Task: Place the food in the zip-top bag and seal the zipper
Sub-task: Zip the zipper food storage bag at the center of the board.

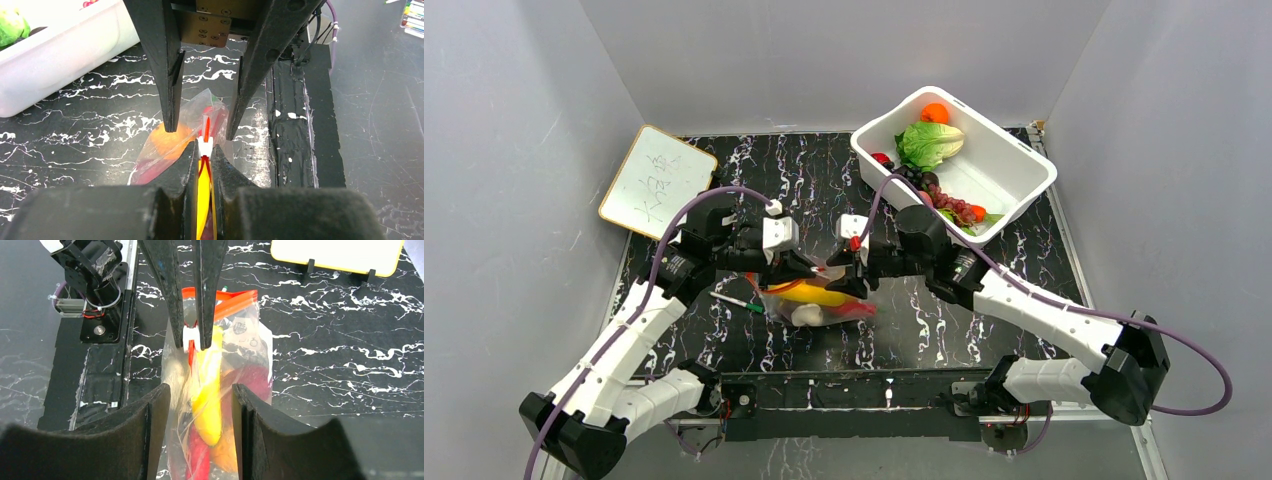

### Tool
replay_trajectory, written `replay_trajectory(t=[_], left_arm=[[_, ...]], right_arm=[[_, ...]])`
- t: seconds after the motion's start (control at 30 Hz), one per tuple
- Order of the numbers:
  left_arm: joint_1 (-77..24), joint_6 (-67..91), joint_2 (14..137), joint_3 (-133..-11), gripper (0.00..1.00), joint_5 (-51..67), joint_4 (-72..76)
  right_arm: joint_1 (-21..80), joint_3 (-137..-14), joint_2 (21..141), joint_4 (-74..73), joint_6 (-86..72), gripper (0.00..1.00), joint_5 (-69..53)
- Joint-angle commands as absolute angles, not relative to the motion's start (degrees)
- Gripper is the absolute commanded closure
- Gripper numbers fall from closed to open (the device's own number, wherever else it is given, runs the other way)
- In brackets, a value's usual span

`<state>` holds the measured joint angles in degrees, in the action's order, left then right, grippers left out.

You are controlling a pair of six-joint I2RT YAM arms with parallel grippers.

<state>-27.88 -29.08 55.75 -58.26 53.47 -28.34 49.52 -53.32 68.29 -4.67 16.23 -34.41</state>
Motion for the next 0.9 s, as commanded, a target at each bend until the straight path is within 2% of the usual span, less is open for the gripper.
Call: replay_trajectory(t=[0.0,0.17,0.37,0.63,0.7,0.73,0.87], left_arm=[[-27.7,-29.0,55.8,-59.8,1.0,56.7,-26.3],[-27.7,-33.1,59.2,-64.1,1.0,57.6,-32.8],[-27.7,-31.1,57.7,-62.4,1.0,57.1,-29.4],[-27.7,-31.6,57.5,-60.6,1.0,56.5,-30.0],[-27.7,-31.8,57.4,-60.5,1.0,56.6,-30.5],[-27.7,-31.8,57.4,-60.6,1.0,56.6,-30.8],[-27.7,-32.8,57.5,-61.0,1.0,57.1,-32.6]], right_arm=[[50.1,-59.2,67.7,-4.4,17.3,0.55,-33.2],[50.8,-60.9,69.5,-4.9,17.4,0.55,-32.7],[51.7,-63.6,72.4,-5.8,17.8,0.58,-32.3],[52.5,-67.2,75.4,-10.8,20.7,0.84,-30.2],[52.5,-67.9,75.7,-12.8,22.1,0.88,-30.0],[52.5,-68.4,75.8,-14.2,22.9,0.86,-29.8],[52.5,-68.6,75.7,-17.6,24.7,0.67,-29.0]])
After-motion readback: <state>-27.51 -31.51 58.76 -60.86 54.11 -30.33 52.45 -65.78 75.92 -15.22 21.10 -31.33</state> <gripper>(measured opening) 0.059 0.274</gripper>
